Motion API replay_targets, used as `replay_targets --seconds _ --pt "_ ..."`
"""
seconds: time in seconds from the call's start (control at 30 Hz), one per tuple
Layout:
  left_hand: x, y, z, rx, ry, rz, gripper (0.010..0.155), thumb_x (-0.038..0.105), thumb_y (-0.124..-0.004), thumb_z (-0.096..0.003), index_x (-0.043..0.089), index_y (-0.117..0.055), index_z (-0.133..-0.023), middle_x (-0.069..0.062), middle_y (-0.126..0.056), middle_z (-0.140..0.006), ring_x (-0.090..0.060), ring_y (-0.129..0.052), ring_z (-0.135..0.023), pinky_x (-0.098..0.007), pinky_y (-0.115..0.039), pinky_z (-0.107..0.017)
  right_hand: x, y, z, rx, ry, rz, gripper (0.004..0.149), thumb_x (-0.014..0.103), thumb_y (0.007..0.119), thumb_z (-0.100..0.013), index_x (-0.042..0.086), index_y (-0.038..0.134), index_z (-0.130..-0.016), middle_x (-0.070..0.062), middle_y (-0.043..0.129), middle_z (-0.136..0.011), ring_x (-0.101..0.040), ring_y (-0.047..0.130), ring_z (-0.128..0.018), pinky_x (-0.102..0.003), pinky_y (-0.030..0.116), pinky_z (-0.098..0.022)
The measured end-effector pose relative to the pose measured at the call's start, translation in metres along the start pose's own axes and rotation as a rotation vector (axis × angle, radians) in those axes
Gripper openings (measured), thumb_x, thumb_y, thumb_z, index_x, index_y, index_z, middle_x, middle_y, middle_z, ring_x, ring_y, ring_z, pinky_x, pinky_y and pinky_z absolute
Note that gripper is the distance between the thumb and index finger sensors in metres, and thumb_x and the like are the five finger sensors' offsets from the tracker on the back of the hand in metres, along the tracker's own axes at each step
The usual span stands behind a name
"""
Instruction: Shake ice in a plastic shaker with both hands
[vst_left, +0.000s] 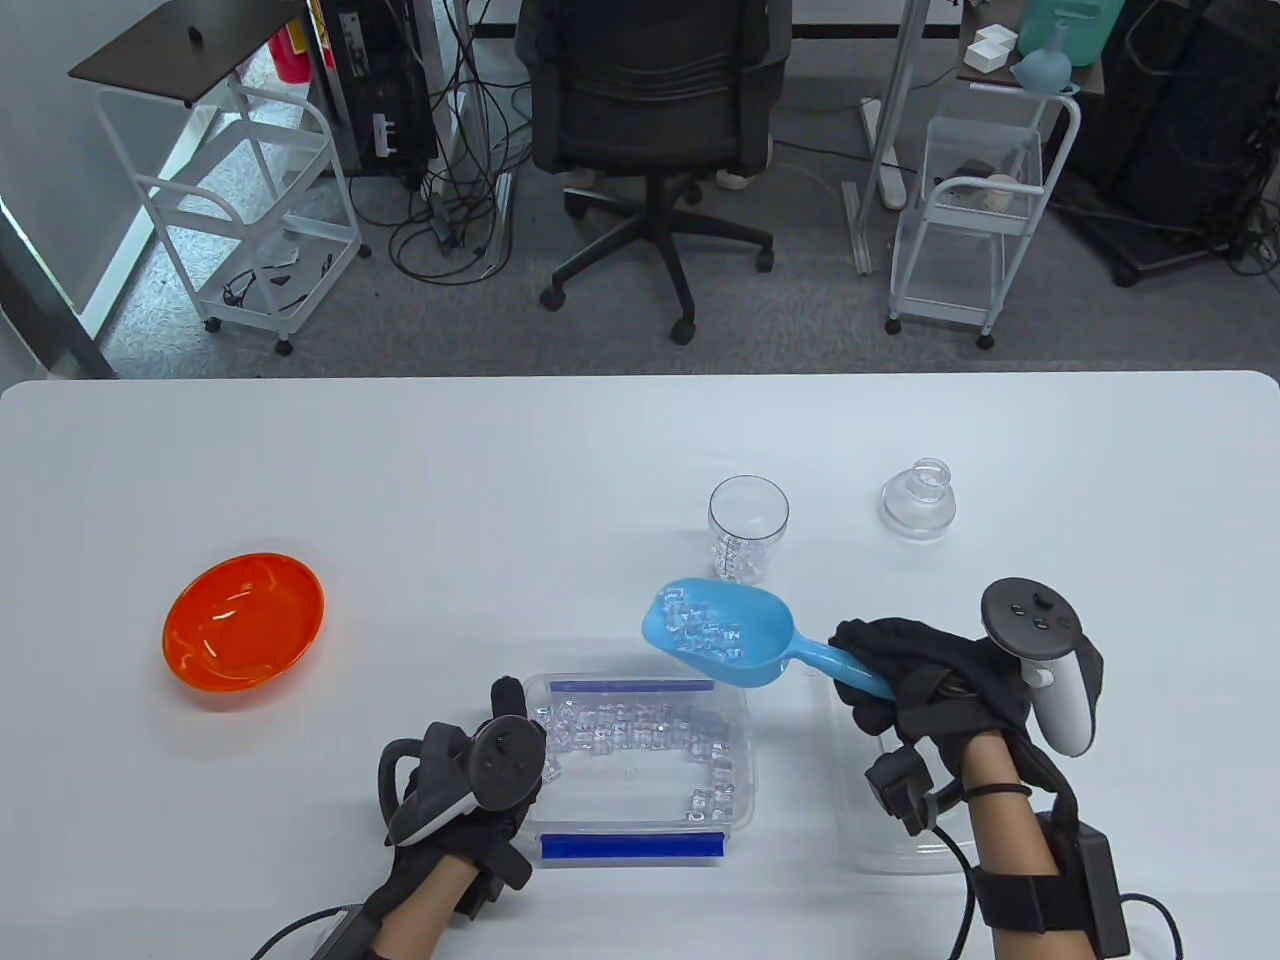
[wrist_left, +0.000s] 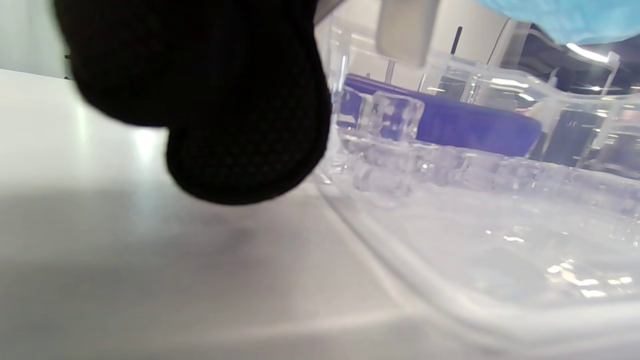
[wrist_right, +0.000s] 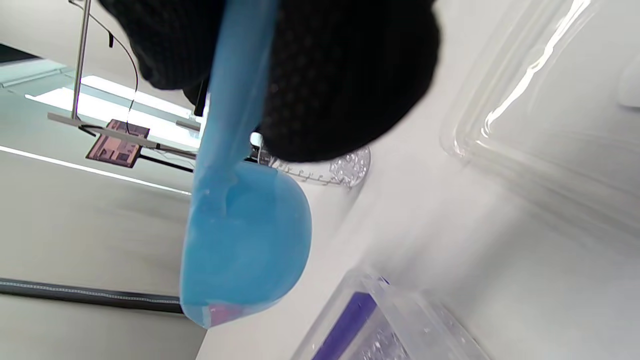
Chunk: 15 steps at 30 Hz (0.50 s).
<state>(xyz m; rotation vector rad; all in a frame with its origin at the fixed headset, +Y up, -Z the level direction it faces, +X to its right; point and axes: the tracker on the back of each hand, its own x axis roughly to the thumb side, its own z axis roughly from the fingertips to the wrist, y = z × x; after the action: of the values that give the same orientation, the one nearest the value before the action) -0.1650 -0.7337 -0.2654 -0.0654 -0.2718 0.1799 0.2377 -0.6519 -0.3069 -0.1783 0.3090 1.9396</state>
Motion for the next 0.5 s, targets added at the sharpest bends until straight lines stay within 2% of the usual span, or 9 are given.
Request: replay_targets --seconds 0.3,0.5 --pt "0.0 0.0 0.0 0.0 -0.001 0.002 0.061 0.03 -0.044 -0.061 -0.014 -0.036 -0.102 -0.026 -0.088 -0.071 -0.025 -0.104 -0.04 -0.031 -0.088 -0.026 0.016 -0.018 0.002 -0.231 0.05 -0.012 0.05 0.04 0.075 -0.05 0.003 0.089 -0.081 -0.01 0.099 -0.044 -0.017 0.098 -0.012 -0.019 0.079 0.002" --pt "0.0 0.0 0.0 0.0 0.0 0.0 0.061 0.03 -0.044 -0.061 -0.014 -0.036 -0.102 -0.026 -0.088 -0.071 -0.025 -0.104 -0.04 -0.031 -0.088 -0.026 0.024 -0.023 0.004 -0.313 0.059 -0.001 0.05 0.041 0.074 -0.051 0.004 0.088 -0.082 -0.009 0.099 -0.045 -0.016 0.099 -0.014 -0.019 0.08 0.001"
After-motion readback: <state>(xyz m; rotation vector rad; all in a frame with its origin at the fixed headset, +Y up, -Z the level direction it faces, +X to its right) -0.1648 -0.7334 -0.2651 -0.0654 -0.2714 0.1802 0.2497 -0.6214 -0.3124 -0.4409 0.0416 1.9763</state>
